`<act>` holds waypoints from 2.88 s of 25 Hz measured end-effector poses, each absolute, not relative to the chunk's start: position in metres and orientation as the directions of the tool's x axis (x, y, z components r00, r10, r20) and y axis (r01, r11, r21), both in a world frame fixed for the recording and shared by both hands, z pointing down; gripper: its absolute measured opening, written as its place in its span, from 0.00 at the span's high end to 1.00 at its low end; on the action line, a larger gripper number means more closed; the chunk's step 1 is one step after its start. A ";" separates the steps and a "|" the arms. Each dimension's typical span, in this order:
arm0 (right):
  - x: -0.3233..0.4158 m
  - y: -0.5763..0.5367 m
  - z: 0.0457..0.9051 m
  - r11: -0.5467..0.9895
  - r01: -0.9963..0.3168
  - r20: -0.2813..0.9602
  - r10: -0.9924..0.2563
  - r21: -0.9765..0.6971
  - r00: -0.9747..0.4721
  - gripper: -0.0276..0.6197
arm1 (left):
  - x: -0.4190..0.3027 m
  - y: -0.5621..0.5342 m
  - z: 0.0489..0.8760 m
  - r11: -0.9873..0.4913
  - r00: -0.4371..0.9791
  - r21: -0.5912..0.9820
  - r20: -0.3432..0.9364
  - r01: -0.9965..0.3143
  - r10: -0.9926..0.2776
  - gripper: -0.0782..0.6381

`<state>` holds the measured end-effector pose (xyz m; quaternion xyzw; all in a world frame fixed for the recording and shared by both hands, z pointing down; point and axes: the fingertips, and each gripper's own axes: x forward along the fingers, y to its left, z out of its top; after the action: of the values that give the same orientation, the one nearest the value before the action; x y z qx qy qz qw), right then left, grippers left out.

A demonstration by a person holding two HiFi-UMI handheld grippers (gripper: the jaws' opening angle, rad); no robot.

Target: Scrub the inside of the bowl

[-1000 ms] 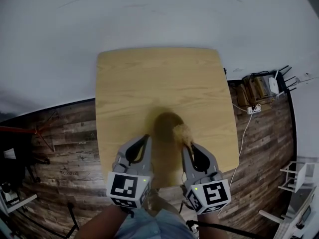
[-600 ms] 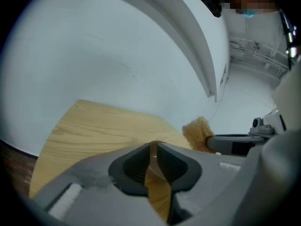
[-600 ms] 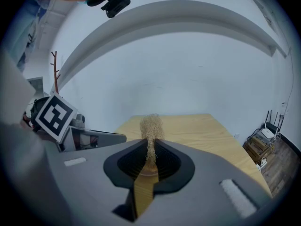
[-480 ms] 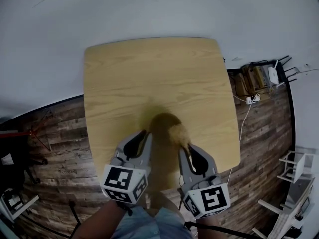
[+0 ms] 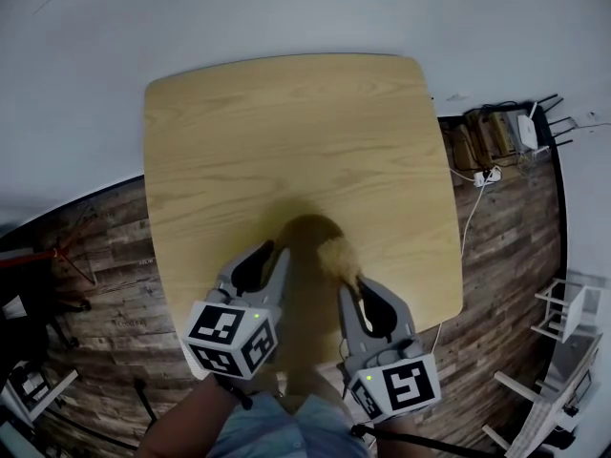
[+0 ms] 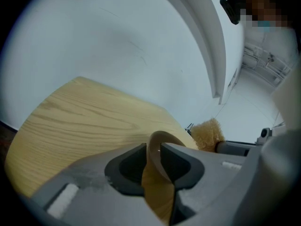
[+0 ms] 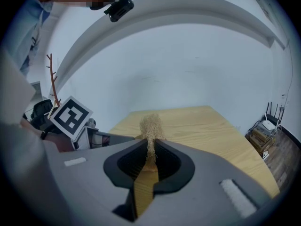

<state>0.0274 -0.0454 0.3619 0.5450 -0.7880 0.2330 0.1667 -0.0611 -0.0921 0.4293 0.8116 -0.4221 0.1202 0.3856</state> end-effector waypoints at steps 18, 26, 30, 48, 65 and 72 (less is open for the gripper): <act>0.033 -0.050 0.369 0.308 -0.929 0.520 -0.769 -0.207 -0.371 0.89 | -0.065 -0.097 0.429 -0.314 0.598 0.531 0.533 -0.787 -0.599 0.85; 0.027 -0.049 0.365 0.319 -0.926 0.516 -0.769 -0.202 -0.377 0.89 | -0.070 -0.105 0.417 -0.322 0.557 0.471 0.540 -0.821 -0.631 0.85; 0.023 -0.049 0.364 0.319 -0.926 0.520 -0.767 -0.200 -0.377 0.89 | -0.075 -0.110 0.410 -0.331 0.534 0.432 0.535 -0.839 -0.655 0.85; 0.018 -0.062 0.363 0.479 -0.855 0.440 -0.737 -0.196 -0.514 0.89 | -0.086 -0.124 0.368 -0.381 0.325 -0.006 0.508 -0.925 -0.798 0.85; 0.001 -0.075 0.391 0.777 -0.630 0.524 -0.536 -0.002 -0.662 0.89 | -0.054 -0.106 0.375 -0.402 0.227 -0.180 0.594 -0.898 -0.772 0.85; 0.001 -0.084 0.404 0.787 -0.616 0.561 -0.522 0.027 -0.643 0.89 | -0.031 -0.105 0.375 -0.396 0.255 -0.116 0.595 -0.911 -0.762 0.85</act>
<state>0.0009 -0.0835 0.4036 0.3152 -0.9024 0.0834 0.2817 -0.0312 -0.1048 0.3753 0.7820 -0.5349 0.2937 0.1266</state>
